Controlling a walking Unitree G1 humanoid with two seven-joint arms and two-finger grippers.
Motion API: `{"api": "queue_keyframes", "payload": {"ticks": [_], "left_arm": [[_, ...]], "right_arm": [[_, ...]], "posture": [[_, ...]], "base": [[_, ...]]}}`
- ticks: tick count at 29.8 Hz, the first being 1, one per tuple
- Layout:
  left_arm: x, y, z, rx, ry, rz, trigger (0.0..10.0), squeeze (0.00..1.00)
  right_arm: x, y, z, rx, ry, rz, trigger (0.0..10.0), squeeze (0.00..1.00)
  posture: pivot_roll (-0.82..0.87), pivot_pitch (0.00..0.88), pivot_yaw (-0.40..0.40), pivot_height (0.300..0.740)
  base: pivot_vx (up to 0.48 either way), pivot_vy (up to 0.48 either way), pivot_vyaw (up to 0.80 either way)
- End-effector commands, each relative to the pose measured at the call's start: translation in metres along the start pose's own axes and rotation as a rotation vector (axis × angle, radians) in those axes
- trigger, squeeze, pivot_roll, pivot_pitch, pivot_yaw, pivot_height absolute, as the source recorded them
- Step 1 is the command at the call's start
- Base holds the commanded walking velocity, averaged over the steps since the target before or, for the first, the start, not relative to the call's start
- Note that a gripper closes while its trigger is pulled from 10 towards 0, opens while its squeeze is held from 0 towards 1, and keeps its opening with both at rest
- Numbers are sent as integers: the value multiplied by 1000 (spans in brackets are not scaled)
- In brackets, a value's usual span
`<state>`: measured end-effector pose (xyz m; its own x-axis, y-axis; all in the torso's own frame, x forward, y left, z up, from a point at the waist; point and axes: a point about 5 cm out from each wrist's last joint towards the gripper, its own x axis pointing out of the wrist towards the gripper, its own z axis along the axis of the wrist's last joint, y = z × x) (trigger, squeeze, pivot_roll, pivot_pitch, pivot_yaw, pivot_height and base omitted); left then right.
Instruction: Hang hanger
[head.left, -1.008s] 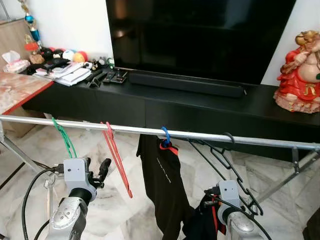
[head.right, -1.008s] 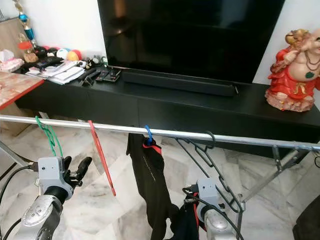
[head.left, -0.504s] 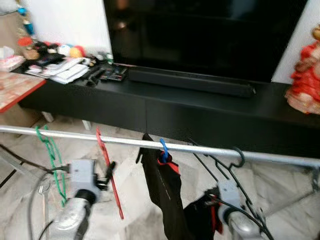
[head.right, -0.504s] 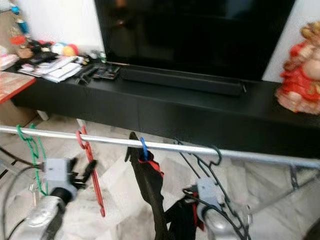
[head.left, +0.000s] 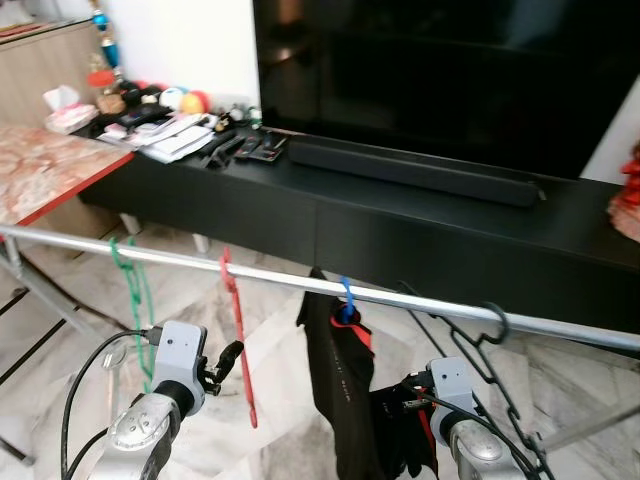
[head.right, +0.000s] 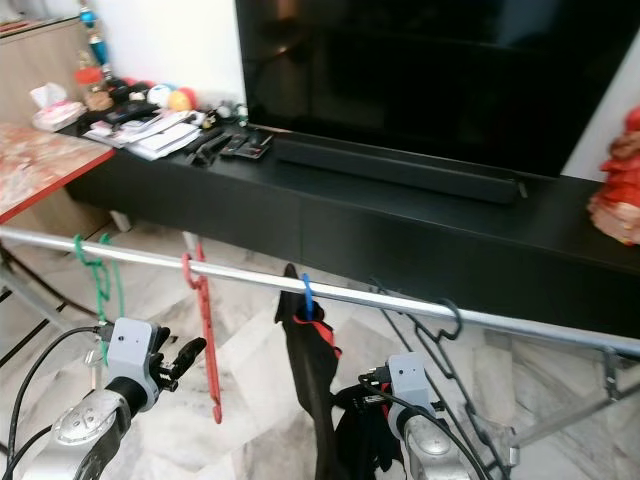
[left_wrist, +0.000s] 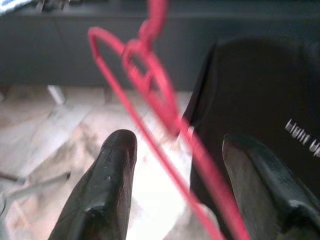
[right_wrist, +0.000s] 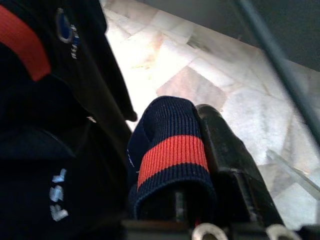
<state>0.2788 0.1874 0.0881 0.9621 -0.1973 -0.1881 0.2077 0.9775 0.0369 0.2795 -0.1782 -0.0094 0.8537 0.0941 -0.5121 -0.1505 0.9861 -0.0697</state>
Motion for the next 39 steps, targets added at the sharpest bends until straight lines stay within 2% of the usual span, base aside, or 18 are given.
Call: {"api": "queue_keyframes", "payload": {"ticks": [1,5,7,9,10,11,12,18,23,29,30,31,35,39], "left_arm": [[3,0,-4,-6,32,-12,10000,1000],[19,-2,1,-19,59,-65,10000,1000],[19,-2,1,-19,59,-65,10000,1000],[27,0,6,-18,88,-31,10000,1000],[35,4,5,-8,138,19,10000,267],[35,4,5,-8,138,19,10000,267],[42,3,6,0,148,34,10000,0],[52,4,10,-13,167,105,10000,0],[58,5,2,-8,217,128,10000,0],[64,11,3,-41,204,206,10000,0],[65,11,3,-53,202,211,3961,0],[66,11,4,-60,193,216,0,0],[69,10,7,-80,165,233,0,0],[71,10,10,-63,143,229,0,0]], "right_arm": [[1,0,4,1,-16,-2,10000,0],[2,0,6,-8,-25,-6,10000,0],[2,0,6,-8,-25,-6,10000,0],[2,-1,8,-12,-33,-7,10000,0],[2,-1,9,-11,-38,-9,10000,0],[2,-1,9,-11,-38,-9,10000,0],[3,0,10,-11,-40,-8,10000,0],[3,1,11,-13,-43,-4,10000,0],[4,0,13,-17,-51,-5,10000,0],[3,-2,14,-21,-60,-11,10000,0],[3,-3,15,-21,-61,-17,10000,0],[3,-3,15,-20,-63,-20,10000,0],[3,-2,15,-20,-66,-16,10000,0],[3,-2,15,-22,-66,-12,10000,0]], "posture": [[9,50,13,740],[6,53,14,740],[6,53,14,740],[1,53,18,740],[0,53,19,740],[0,53,19,740],[4,52,15,740],[-2,52,17,740],[-13,47,21,740],[-20,32,23,740],[-20,32,23,740],[-22,27,23,740],[-24,21,24,740],[-22,14,24,740]], "base": [[0,0,0],[0,0,0],[0,0,0],[0,0,0],[0,0,0],[0,0,0],[0,0,0],[0,0,0],[0,0,0],[0,0,0],[0,0,0],[0,0,0],[0,0,0],[0,0,0]]}}
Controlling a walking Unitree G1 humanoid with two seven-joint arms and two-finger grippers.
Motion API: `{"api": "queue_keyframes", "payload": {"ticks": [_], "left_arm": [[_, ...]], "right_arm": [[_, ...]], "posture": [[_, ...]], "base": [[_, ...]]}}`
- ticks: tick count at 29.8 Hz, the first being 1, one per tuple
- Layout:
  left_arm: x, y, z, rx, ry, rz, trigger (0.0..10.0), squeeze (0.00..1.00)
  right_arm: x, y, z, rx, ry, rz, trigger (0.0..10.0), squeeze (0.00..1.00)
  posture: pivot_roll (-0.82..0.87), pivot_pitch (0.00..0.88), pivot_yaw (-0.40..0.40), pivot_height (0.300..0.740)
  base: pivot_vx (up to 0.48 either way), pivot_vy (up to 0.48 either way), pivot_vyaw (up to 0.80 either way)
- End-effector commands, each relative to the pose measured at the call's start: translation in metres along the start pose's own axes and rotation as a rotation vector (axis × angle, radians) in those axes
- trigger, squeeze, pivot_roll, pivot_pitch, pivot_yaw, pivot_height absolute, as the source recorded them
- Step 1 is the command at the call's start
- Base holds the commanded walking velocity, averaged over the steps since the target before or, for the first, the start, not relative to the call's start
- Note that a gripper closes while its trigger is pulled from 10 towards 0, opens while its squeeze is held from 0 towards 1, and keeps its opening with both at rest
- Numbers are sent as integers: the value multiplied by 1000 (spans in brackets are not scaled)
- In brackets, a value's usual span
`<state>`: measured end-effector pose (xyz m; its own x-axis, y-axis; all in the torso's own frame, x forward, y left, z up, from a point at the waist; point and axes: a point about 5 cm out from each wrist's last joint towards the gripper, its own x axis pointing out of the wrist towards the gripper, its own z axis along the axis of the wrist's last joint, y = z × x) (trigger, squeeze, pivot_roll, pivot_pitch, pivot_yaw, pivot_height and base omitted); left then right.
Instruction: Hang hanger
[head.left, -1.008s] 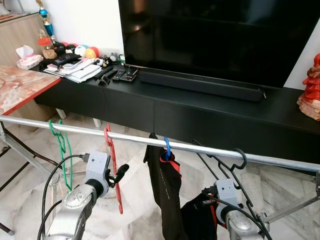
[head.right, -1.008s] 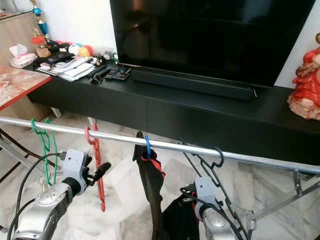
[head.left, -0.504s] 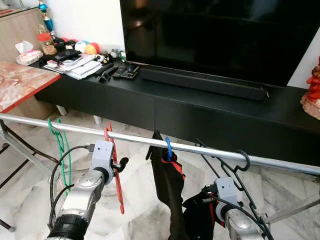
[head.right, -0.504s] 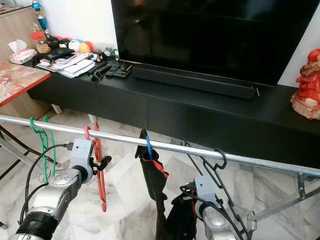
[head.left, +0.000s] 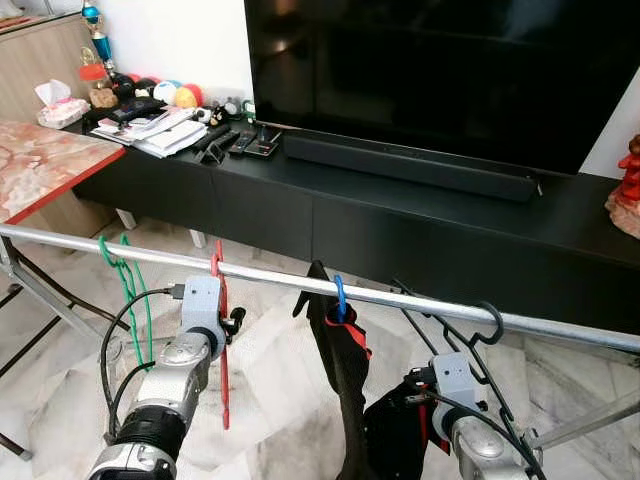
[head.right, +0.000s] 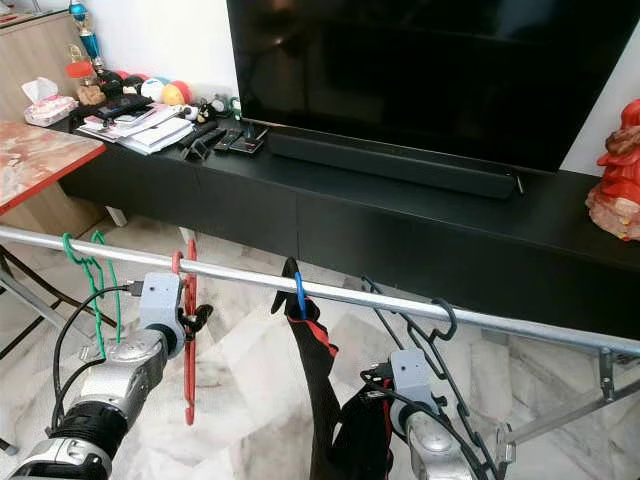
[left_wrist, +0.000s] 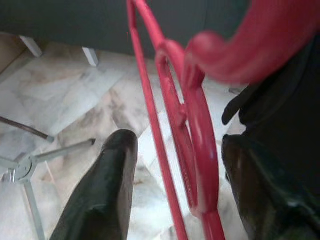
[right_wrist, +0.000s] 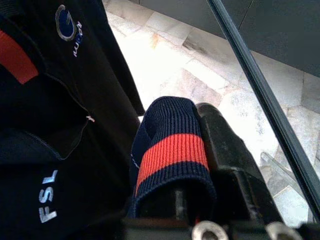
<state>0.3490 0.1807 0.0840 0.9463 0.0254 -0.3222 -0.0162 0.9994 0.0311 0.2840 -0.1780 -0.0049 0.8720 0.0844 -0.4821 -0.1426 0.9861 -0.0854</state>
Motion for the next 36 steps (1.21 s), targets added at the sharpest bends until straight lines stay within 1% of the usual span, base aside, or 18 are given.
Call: {"api": "queue_keyframes", "payload": {"ticks": [1,12,23,28,33,36], "left_arm": [[1,2,1,3,-4,11,0,0],[-1,4,-9,42,29,-21,0,0],[-6,8,-14,71,21,-40,0,0],[-11,12,-14,79,-15,-40,0,0],[-18,18,-14,66,-64,-34,0,0],[-24,19,-10,72,-119,-51,0,0]], "right_arm": [[2,-1,8,-15,-32,5,10000,0],[2,3,8,-24,-35,14,10000,0],[2,3,7,-37,-33,14,10000,0],[1,4,5,-34,-29,10,10000,0],[0,3,3,-32,-27,3,10000,0],[0,3,2,-30,-25,-2,10000,0]], "posture": [[-21,8,24,740],[-17,0,35,740],[-12,0,38,740],[-12,0,38,740],[-10,0,37,740],[-6,0,36,740]], "base": [[0,0,0],[0,0,0],[0,0,0],[0,0,0],[0,0,0],[0,0,0]]}}
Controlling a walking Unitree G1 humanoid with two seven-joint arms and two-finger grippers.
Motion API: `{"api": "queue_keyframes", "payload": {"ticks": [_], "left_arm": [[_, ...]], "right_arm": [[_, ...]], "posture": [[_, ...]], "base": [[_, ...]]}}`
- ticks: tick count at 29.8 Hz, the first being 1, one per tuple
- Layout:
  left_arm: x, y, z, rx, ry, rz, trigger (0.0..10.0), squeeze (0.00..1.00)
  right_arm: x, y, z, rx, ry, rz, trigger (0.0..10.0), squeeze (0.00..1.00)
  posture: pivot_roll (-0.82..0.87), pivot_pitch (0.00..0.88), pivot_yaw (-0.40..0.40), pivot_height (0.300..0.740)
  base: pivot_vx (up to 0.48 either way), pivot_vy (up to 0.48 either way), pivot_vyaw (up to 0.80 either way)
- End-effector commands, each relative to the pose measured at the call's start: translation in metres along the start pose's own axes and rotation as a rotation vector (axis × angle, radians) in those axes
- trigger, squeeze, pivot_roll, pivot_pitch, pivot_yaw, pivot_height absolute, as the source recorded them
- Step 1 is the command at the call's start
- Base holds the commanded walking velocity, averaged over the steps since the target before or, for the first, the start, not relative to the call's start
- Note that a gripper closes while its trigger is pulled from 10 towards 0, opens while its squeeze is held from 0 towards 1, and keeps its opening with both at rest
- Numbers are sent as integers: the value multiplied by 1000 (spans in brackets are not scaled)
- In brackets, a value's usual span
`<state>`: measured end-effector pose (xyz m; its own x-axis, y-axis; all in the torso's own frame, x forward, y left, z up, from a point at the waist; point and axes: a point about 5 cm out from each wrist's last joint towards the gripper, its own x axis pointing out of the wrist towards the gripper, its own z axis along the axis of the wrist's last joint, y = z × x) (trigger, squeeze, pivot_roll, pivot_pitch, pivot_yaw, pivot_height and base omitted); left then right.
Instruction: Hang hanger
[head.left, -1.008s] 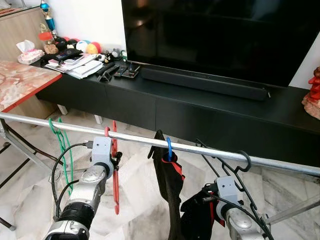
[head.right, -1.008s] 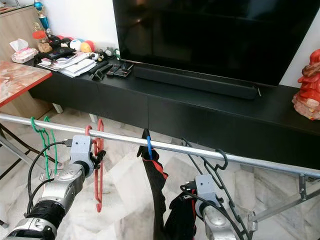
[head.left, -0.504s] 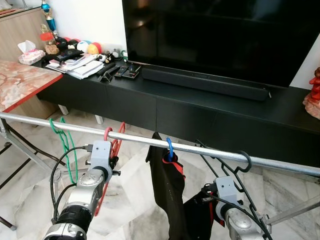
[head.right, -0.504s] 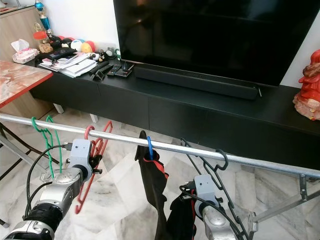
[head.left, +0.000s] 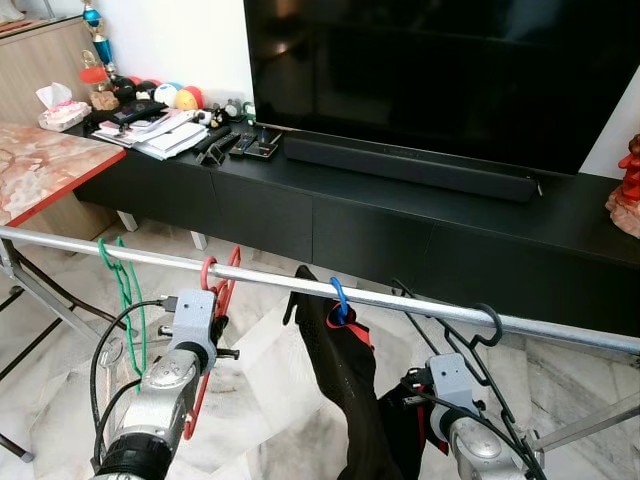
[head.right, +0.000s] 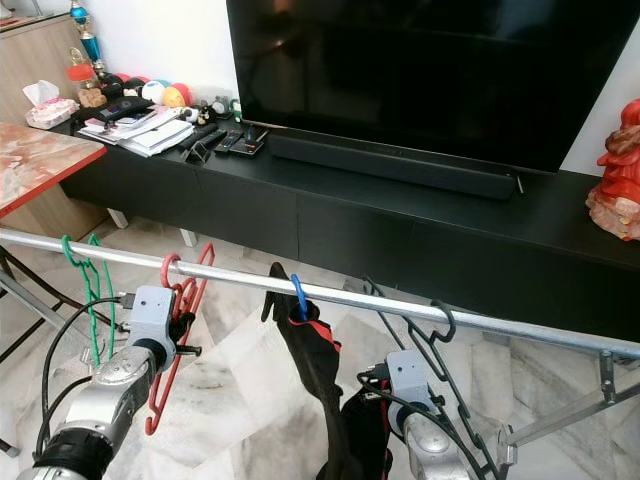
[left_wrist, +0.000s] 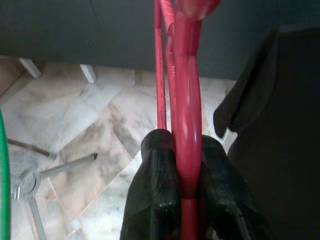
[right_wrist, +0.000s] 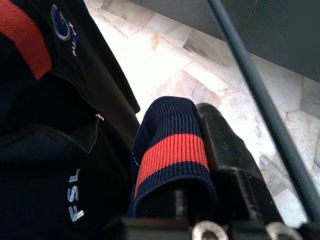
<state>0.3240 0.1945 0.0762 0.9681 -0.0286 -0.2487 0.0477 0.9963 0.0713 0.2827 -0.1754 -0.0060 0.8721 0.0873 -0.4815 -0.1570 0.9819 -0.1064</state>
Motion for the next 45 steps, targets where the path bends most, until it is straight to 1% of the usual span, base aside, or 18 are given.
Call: {"api": "queue_keyframes", "payload": {"ticks": [1,4,6,9,12,13,14,15,16,17,19,20,21,23,26,29,34,45], "left_arm": [[-4,4,6,17,-50,-7,0,0],[-10,2,5,11,-76,-51,0,0],[-17,1,-3,53,-65,-78,0,0],[-26,2,-11,87,-58,-94,0,0],[-36,4,-16,97,-63,-106,0,0],[-44,4,-21,99,-56,-113,0,0],[-48,4,-24,97,-51,-124,1765,0],[-52,3,-28,95,-46,-137,1765,0],[-56,2,-31,90,-41,-138,10000,0],[-58,2,-33,86,-38,-136,10000,0],[-66,2,-41,63,-32,-118,10000,0],[-66,2,-41,63,-32,-118,10000,0],[-69,2,-46,56,-19,-103,10000,0],[-70,2,-50,53,-6,-99,10000,0],[-70,3,-49,45,-10,-91,10000,0],[-69,3,-46,27,-19,-95,10000,0],[-66,5,-41,35,-25,-93,10000,0],[-66,4,-39,23,-35,-83,10000,0]], "right_arm": [[0,0,3,-4,-24,-6,10000,0],[0,-1,3,-1,-23,-13,10000,0],[-1,-1,2,-1,-22,-14,10000,0],[-1,-2,1,-1,-20,-16,10000,0],[-3,-4,-1,3,-17,-25,10000,0],[-4,-6,-4,4,-12,-31,10000,0],[-4,-6,-5,5,-9,-33,10000,0],[-5,-7,-6,6,-7,-34,10000,0],[-5,-7,-7,10,-3,-39,10000,0],[-5,-7,-8,14,0,-43,10000,0],[-6,-8,-10,65,4,-66,10000,0],[-6,-8,-10,65,4,-66,10000,0],[-6,-9,-11,111,3,-88,10000,0],[-6,-10,-10,140,4,-102,10000,0],[-7,-15,-11,187,4,-139,10000,0],[-7,-17,-11,188,1,-149,10000,0],[-8,-17,-11,191,-3,-152,10000,0],[-9,-16,-13,185,0,-154,10000,0]], "posture": [[-5,0,36,740],[-5,0,34,740],[-9,0,35,740],[-9,0,34,740],[-9,0,34,740],[-8,0,34,740],[-7,0,34,740],[-7,0,34,740],[-6,0,35,740],[-6,0,35,740],[-2,0,36,740],[-2,0,36,740],[-5,0,36,740],[-7,0,38,740],[-12,0,40,740],[-13,0,41,740],[-16,0,48,740],[-6,0,42,740]], "base": [[0,0,0],[0,0,0],[0,0,0],[0,0,0],[0,0,0],[0,0,0],[0,0,0],[0,0,0],[0,0,0],[0,0,0],[0,0,0],[0,0,0],[0,0,0],[0,0,0],[-174,0,0],[-268,0,0],[-272,0,0],[-271,0,0]]}}
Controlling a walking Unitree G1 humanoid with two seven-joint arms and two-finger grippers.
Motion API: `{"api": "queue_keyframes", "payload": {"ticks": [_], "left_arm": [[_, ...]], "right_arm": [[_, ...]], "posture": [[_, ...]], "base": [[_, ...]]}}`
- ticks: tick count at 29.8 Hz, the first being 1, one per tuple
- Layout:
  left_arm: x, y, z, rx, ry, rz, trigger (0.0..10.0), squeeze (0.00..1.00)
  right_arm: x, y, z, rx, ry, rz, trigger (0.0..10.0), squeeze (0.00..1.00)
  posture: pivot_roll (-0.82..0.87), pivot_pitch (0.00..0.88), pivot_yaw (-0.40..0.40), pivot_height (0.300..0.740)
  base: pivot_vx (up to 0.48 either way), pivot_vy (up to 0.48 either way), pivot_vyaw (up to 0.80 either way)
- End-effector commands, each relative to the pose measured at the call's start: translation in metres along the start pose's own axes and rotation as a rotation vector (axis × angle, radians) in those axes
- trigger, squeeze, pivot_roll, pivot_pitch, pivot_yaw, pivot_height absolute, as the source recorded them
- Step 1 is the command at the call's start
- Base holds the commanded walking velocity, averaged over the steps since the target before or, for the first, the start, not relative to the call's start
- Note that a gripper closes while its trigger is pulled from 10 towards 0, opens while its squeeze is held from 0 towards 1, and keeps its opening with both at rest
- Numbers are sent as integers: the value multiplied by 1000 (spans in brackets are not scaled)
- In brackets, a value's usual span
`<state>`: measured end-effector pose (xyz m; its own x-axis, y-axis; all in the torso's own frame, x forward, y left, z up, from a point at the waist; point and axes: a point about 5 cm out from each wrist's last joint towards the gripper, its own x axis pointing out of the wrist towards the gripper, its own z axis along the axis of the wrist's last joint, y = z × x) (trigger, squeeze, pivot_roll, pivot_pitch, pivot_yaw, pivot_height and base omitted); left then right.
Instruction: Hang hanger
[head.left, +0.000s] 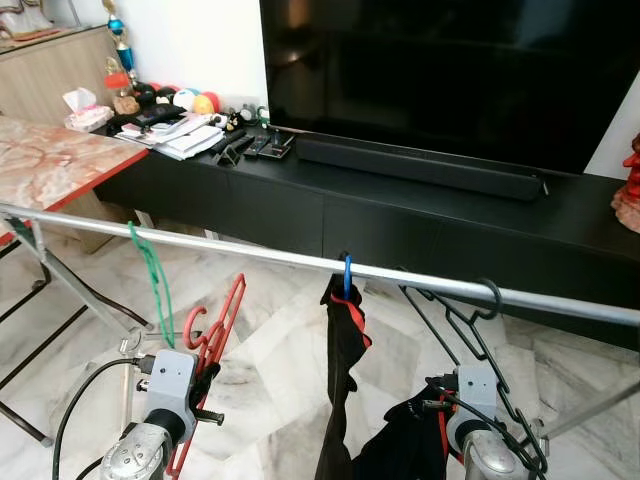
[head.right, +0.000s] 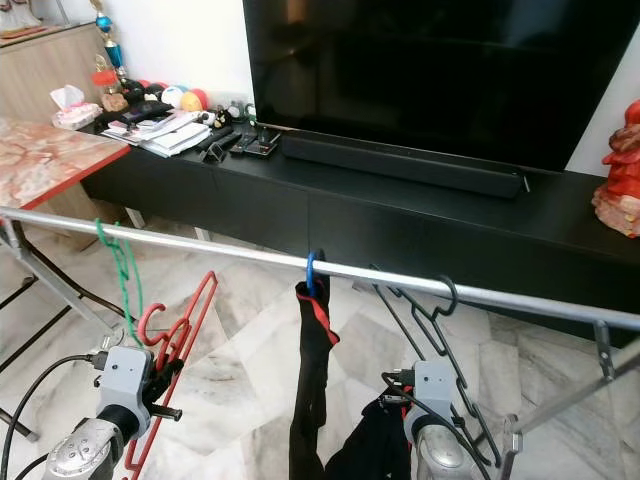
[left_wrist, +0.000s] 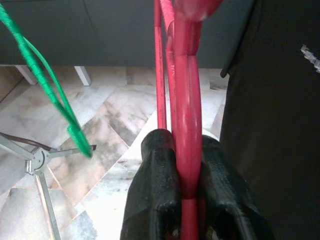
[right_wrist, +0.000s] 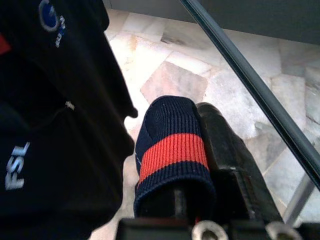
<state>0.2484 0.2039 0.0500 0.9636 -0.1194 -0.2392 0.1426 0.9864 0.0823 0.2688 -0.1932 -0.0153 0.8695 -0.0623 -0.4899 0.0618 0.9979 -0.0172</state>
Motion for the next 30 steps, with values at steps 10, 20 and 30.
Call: {"api": "queue_keyframes", "payload": {"ticks": [10,20,30], "left_arm": [[3,-1,9,-25,-34,19,10000,0],[0,-4,8,-38,-31,28,10000,0],[-3,-6,5,-68,-15,35,10000,0]], "right_arm": [[1,-1,8,-15,-26,9,10000,0],[0,-3,8,-23,-23,13,10000,0],[-1,-3,7,-35,-20,22,10000,0]], "posture": [[0,0,24,740],[6,0,8,740],[9,4,-1,740]], "base": [[-275,0,0],[-292,0,0],[-51,0,0]]}}
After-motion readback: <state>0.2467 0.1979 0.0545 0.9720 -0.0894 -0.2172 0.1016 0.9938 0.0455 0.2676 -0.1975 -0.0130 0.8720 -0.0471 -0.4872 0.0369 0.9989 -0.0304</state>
